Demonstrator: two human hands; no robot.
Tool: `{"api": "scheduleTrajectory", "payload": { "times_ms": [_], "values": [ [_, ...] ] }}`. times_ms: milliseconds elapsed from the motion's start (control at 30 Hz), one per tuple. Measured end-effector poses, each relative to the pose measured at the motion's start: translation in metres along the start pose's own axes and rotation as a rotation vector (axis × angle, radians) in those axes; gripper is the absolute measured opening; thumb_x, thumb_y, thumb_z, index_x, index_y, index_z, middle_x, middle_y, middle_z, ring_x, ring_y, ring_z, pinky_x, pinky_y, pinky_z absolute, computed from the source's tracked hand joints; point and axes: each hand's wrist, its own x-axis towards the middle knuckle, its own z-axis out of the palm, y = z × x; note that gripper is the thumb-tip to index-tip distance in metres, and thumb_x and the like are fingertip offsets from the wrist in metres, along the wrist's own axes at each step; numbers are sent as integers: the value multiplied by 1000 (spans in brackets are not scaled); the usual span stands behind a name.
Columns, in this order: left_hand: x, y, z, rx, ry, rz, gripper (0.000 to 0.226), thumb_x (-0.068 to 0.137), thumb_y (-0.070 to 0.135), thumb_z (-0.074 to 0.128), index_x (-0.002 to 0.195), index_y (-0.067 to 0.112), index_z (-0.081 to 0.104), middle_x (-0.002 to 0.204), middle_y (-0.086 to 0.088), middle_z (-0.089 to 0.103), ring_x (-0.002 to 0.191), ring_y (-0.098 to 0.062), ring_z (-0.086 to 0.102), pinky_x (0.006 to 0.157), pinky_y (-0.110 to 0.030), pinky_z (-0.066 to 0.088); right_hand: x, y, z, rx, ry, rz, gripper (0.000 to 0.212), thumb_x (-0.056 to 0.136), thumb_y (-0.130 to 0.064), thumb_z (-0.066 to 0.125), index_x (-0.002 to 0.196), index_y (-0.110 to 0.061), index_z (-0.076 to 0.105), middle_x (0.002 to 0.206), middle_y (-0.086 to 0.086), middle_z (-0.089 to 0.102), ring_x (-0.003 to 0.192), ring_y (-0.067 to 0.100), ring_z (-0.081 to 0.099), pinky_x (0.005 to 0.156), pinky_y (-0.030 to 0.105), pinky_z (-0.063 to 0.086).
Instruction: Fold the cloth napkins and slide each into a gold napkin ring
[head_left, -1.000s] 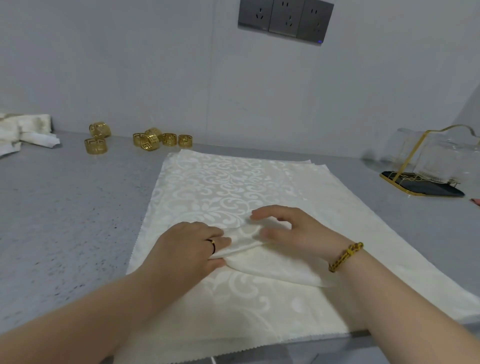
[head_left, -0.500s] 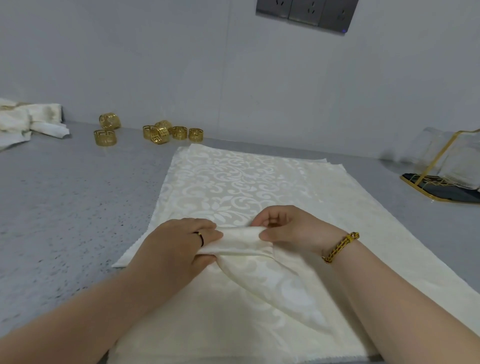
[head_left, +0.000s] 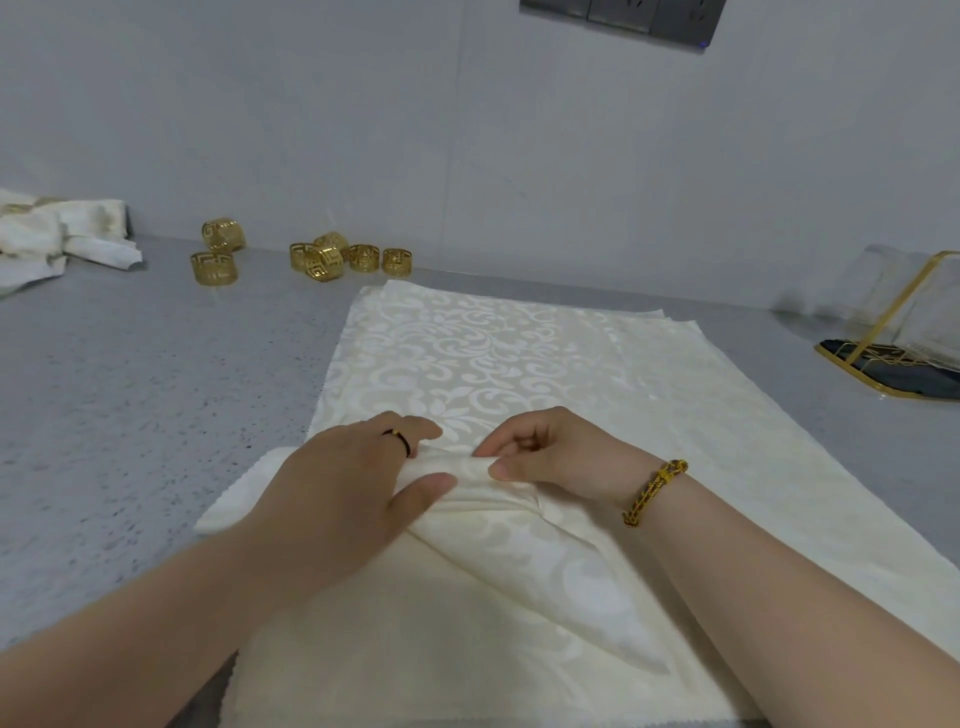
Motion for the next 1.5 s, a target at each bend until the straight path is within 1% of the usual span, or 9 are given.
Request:
{"api": "scheduleTrajectory", "payload": {
  "times_ms": [67,267,567,667,933,1067,1167,1300,1500],
  "values": [
    [5,-2,0,10,-45,-37,49,89,58,29,133,37,33,108,24,38,110,0,44,82,-11,30,1,-3,3,-71,17,1,13,83,0,62,91,-8,66,50,-21,59,52,-9,54,60,5,40],
    [0,-13,-7,-65,-110,-169,18,87,45,52,100,41,41,83,26,29,89,-3,39,76,-15,24,8,-5,14,-256,91,25,21,79,-19,69,67,-33,59,44,-21,49,49,-8,47,85,26,25],
    [-11,-21,-11,-232,8,-308,19,83,32,62,71,35,48,75,14,53,67,2,47,55,-11,31,-19,-19,16,-189,428,-13,27,81,-25,66,66,-20,44,68,-7,47,60,7,42,56,15,35],
    [-12,-17,-10,-161,19,-295,21,85,35,59,70,36,44,73,15,51,65,2,44,53,-12,29,-45,-31,15,-298,333,23,32,76,-36,66,60,-20,43,66,-9,47,61,6,43,58,16,35],
    [-8,-18,-13,-96,-62,-173,31,85,37,58,69,42,32,87,27,37,89,-1,41,69,-16,26,-51,-26,21,-515,173,151,32,78,-22,68,56,-23,46,49,-13,46,41,-2,43,45,8,33],
    [3,-27,-10,-76,-115,-51,33,83,36,62,69,41,33,137,18,33,135,-5,20,104,-15,13,-40,-19,6,-389,147,158,30,79,-13,68,58,-19,48,56,-9,46,42,-3,42,47,6,32],
    [9,-31,-5,-120,-156,-49,30,84,34,61,69,38,35,138,12,42,128,-7,33,90,-8,24,-36,-21,-2,-384,132,180,26,81,-9,64,63,-21,50,63,-11,48,48,-5,45,51,5,34],
    [13,-34,0,-110,-151,-86,29,84,38,60,70,37,35,125,11,53,115,-8,45,82,-16,28,-28,-34,9,-676,350,-193,5,82,-13,56,84,-17,59,89,-6,53,85,8,47,75,12,33],
    [15,-39,0,-148,-175,-90,29,81,34,64,67,35,39,118,20,54,113,-7,47,87,-19,33,-10,-26,47,-1011,148,-505,28,66,-36,61,81,-13,67,78,0,67,72,22,64,72,23,49]
  ]
}}
